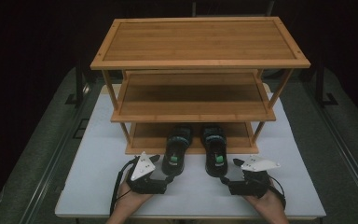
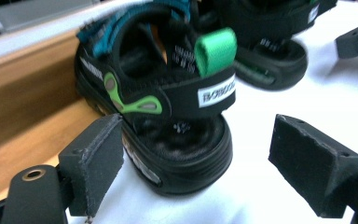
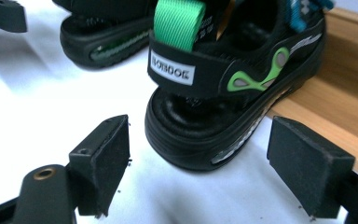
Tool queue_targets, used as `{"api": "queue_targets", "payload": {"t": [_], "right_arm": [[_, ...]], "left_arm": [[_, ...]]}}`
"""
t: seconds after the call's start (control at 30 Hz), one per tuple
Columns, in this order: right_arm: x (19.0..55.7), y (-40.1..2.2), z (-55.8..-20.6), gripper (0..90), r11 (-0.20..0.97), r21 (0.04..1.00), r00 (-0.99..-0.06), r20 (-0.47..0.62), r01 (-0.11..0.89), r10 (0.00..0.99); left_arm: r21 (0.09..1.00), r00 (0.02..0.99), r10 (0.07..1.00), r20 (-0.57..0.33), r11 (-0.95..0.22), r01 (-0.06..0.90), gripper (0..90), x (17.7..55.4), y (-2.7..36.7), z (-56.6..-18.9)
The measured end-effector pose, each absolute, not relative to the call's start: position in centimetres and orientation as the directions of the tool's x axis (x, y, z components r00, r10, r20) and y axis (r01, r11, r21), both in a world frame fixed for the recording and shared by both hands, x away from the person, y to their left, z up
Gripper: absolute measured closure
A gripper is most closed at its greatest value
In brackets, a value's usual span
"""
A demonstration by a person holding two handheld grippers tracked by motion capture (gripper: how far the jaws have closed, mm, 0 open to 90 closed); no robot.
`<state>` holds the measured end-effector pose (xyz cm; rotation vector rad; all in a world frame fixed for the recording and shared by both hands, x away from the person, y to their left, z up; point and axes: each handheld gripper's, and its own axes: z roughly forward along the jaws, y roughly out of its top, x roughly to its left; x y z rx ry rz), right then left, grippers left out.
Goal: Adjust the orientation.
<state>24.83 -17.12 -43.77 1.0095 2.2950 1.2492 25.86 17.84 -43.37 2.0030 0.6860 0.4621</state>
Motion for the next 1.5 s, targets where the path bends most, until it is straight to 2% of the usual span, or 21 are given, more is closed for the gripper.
{"api": "queue_targets", "payload": {"t": [0.53, 0.6, 0.67, 0.77, 0.9, 1.4, 1.5], "right_arm": [[26.0, -15.3, -45.0, 19.1, 0.451, 0.757, -0.693, 0.003, 0.473, 0.721], [26.2, -15.0, -45.0, 19.4, 0.457, 0.751, -0.691, -0.002, 0.477, 0.723], [26.4, -14.8, -45.1, 20.8, 0.470, 0.744, -0.683, -0.025, 0.475, 0.730], [26.7, -14.7, -45.1, 20.0, 0.474, 0.741, -0.685, -0.025, 0.476, 0.728], [27.0, -14.8, -44.8, 20.2, 0.480, 0.734, -0.691, -0.019, 0.481, 0.722], [28.5, -14.8, -43.2, 24.9, 0.423, 0.787, -0.701, 0.018, 0.450, 0.713], [28.8, -14.3, -43.4, 24.9, 0.452, 0.772, -0.700, -0.014, 0.446, 0.714]], "left_arm": [[0.783, 0.775, 0.628, 0.066, -0.514, 0.350, 16.9, 27.6, 17.0, -44.8], [0.788, 0.776, 0.628, 0.060, -0.507, 0.349, 21.6, 27.7, 17.0, -44.9], [0.786, 0.779, 0.625, 0.050, -0.506, 0.356, 22.4, 27.9, 16.9, -44.9], [0.784, 0.781, 0.623, 0.052, -0.509, 0.354, 22.3, 27.9, 16.8, -44.8], [0.805, 0.780, 0.625, 0.011, -0.468, 0.364, 22.5, 28.2, 16.8, -44.3], [0.821, 0.766, 0.642, -0.007, -0.434, 0.371, 23.5, 30.1, 15.0, -43.8], [0.823, 0.763, 0.647, -0.008, -0.429, 0.372, 23.7, 30.3, 14.8, -43.9]]}}
